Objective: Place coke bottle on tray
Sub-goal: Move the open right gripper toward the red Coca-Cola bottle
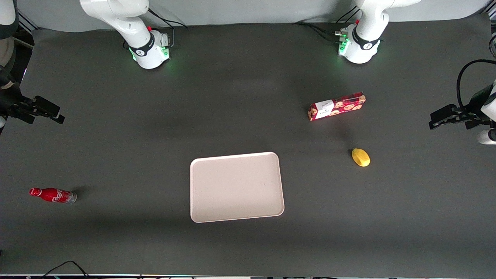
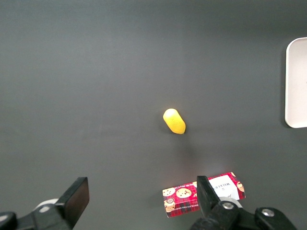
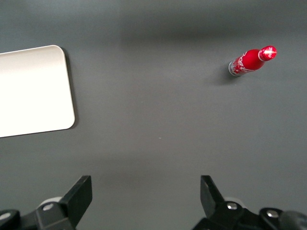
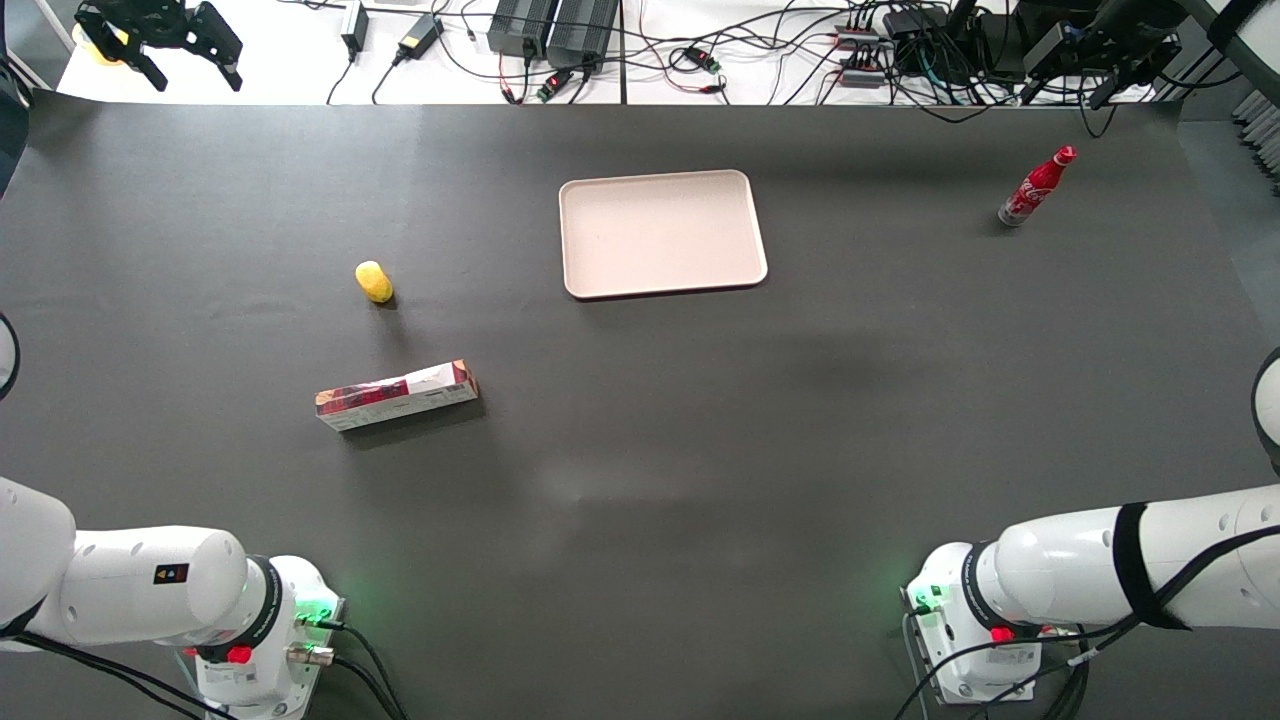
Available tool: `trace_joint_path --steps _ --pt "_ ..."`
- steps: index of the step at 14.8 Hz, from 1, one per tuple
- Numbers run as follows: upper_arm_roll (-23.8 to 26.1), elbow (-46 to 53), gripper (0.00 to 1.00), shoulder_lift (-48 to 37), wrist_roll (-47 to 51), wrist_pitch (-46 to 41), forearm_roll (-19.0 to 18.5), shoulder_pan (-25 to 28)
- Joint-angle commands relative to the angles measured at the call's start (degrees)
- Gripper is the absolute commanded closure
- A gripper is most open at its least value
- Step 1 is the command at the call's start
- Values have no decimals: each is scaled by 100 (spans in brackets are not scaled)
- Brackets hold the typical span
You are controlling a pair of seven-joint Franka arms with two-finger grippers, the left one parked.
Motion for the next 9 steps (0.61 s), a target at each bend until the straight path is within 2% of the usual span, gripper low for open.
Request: trace_joint_path --steps 1,9 --pt "62 136 0 77 125 -70 36 -44" --pt "-60 294 0 173 73 -96 28 -79"
